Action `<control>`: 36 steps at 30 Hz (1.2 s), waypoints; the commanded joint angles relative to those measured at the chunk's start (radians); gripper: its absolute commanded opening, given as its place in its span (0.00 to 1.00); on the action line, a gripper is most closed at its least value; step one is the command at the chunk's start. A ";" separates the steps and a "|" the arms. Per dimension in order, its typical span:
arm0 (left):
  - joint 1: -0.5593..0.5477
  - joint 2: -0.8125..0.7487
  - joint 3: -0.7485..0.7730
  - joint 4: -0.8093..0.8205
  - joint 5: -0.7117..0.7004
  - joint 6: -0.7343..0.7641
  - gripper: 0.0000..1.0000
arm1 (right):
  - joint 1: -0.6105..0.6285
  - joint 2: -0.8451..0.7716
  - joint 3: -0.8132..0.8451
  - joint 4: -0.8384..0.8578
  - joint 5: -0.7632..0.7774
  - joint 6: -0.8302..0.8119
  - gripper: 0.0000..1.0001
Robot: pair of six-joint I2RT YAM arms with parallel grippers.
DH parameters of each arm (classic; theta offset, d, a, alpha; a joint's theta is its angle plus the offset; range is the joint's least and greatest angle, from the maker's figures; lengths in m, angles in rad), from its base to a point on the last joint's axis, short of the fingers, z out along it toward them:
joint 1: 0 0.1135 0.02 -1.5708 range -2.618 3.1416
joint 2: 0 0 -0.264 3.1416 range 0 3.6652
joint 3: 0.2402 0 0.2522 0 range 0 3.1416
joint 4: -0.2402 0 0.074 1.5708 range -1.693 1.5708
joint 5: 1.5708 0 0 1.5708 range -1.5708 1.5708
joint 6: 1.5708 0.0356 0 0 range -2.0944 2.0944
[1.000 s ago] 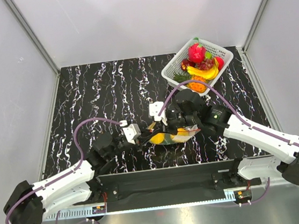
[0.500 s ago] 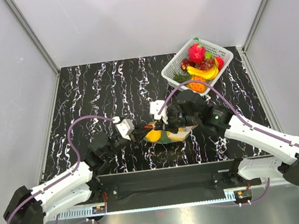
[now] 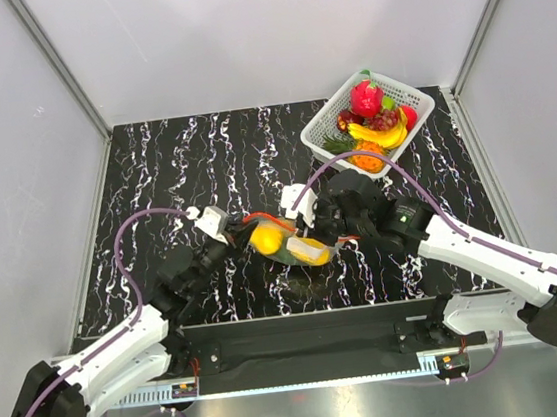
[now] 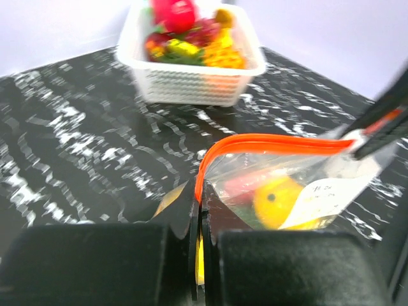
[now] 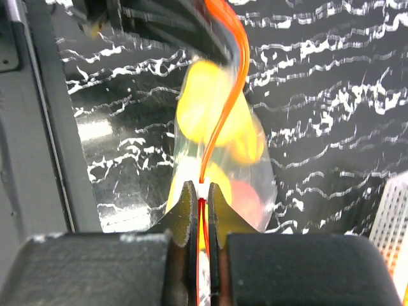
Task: Place the food in the zip-top bag and seal the zipper
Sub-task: Zip the zipper food storage bag at the center of the board.
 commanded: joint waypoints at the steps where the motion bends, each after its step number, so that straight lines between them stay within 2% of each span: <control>1: 0.029 -0.035 -0.021 -0.033 -0.208 -0.003 0.00 | 0.003 -0.047 0.009 -0.060 0.073 0.032 0.00; 8: 0.041 -0.087 -0.021 -0.128 -0.392 -0.026 0.00 | 0.003 -0.077 -0.006 -0.094 0.140 0.087 0.00; 18: 0.049 -0.120 -0.030 -0.162 -0.466 -0.030 0.00 | 0.000 -0.172 -0.050 -0.144 0.220 0.123 0.00; 27: 0.050 -0.109 -0.024 -0.159 -0.438 -0.011 0.00 | 0.000 -0.215 -0.044 -0.206 0.220 0.136 0.00; 30: 0.050 -0.101 -0.007 -0.159 -0.369 0.015 0.00 | 0.000 -0.211 -0.046 -0.192 0.280 0.156 0.00; 36: 0.050 0.064 0.152 -0.177 -0.263 -0.021 0.00 | 0.000 -0.185 -0.012 -0.178 0.350 0.247 0.00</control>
